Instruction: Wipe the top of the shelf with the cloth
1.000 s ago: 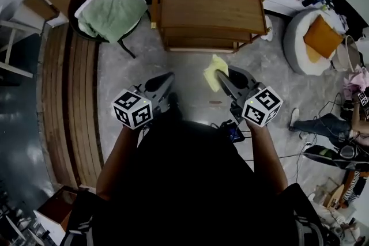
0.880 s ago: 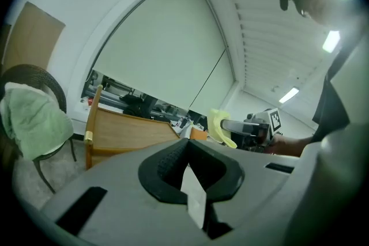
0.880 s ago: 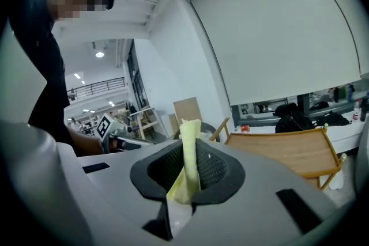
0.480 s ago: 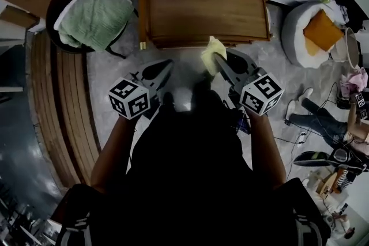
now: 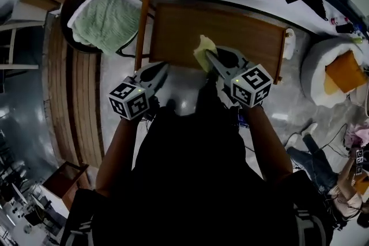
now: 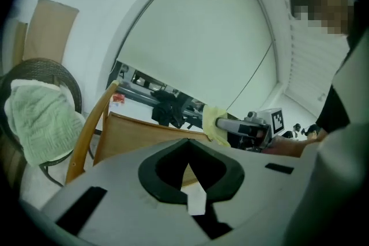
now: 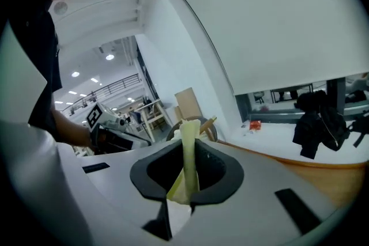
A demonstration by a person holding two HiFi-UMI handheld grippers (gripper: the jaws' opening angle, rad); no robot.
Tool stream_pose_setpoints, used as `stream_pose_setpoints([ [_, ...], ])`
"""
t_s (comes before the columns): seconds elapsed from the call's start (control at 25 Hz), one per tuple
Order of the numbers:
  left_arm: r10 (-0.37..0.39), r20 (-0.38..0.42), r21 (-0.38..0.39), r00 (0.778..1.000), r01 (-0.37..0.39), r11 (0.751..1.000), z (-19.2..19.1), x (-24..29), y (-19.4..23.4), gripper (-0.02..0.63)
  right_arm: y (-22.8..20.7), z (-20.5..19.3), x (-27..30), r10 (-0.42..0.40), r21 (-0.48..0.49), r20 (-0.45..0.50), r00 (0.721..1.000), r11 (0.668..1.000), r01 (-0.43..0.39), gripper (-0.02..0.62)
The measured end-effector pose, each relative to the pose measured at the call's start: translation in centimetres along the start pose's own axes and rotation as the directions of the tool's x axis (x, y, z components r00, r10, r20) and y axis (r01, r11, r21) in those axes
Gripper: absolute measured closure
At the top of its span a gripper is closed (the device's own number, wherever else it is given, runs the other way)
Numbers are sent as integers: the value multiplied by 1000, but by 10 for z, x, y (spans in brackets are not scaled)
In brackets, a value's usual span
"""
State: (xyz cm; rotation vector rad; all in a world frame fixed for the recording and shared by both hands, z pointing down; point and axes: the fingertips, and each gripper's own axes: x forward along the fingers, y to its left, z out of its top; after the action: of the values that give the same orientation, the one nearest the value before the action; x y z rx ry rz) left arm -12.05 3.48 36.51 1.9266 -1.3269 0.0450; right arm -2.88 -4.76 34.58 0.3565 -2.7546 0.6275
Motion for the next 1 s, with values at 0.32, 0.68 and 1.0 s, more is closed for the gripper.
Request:
stream_pose_setpoints([
  [0.32, 157, 16, -13, 988, -157, 988, 54, 46, 36, 594, -54, 19, 84, 111, 36, -14, 994, 993, -110, 548],
  [0.68, 244, -70, -59, 967, -248, 967, 83, 77, 134, 595, -89, -11, 211, -58, 144, -109, 992, 987, 73, 548],
  [1.0, 253, -152, -99, 955, -270, 958, 87, 109, 186, 595, -122, -50, 291, -149, 146, -209, 966, 972, 182, 548],
])
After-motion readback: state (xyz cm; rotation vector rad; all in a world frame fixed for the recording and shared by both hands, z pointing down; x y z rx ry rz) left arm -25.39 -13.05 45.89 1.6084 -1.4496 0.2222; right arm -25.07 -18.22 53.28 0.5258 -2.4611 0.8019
